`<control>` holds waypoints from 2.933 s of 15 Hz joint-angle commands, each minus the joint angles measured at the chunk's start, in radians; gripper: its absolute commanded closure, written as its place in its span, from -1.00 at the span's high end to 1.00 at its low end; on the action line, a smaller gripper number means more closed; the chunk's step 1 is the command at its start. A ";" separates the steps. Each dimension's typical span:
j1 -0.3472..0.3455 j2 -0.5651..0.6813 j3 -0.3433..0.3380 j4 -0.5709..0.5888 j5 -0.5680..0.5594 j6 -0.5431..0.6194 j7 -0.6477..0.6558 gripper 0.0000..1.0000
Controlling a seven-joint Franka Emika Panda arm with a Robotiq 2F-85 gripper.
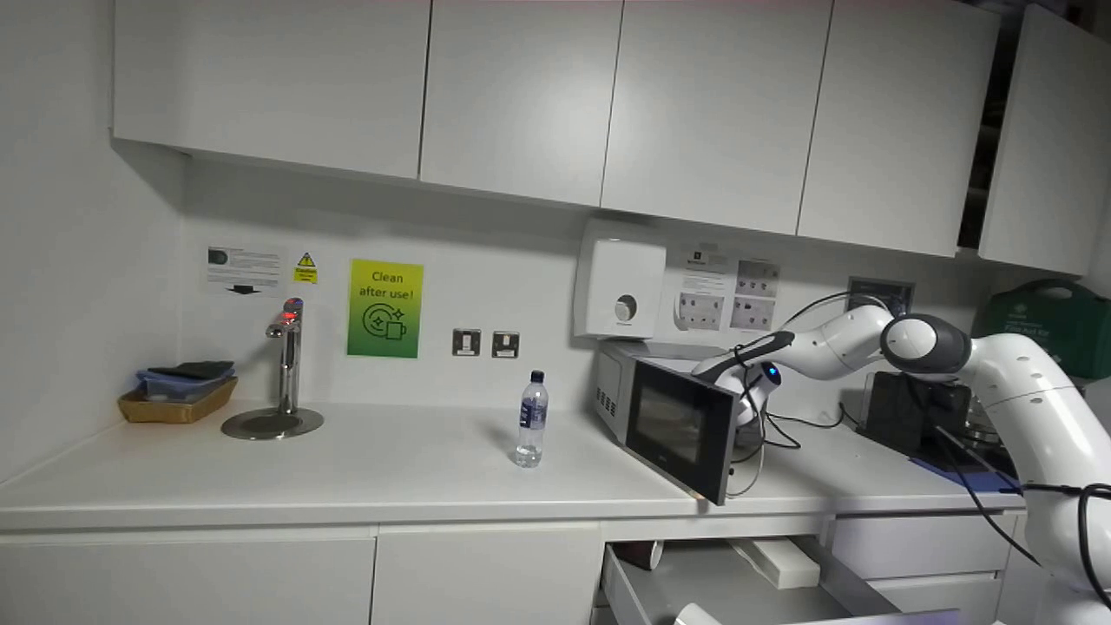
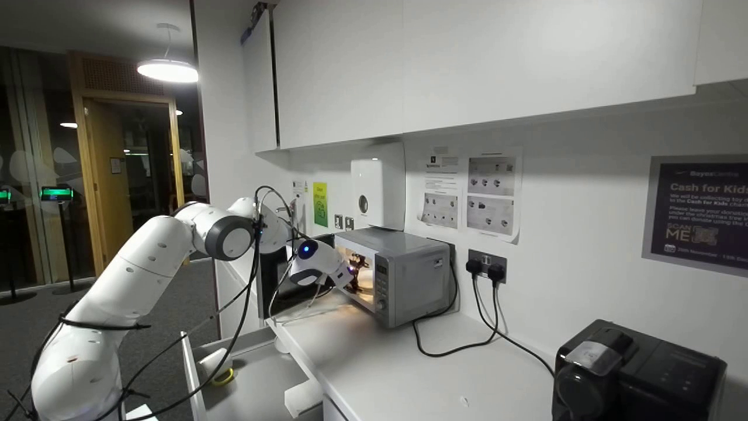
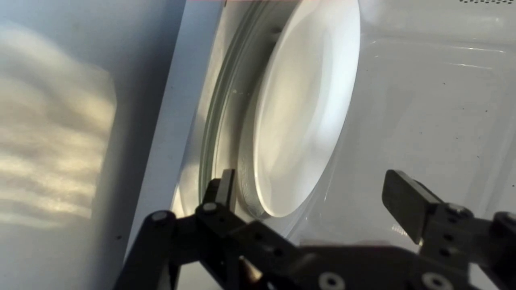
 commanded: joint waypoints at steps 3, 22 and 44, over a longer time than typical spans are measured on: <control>-0.035 -0.032 0.034 -0.041 0.005 -0.017 0.013 0.97; -0.081 -0.010 0.081 -0.044 -0.001 -0.015 0.008 0.34; -0.101 0.038 0.130 -0.012 -0.050 -0.020 0.001 -0.11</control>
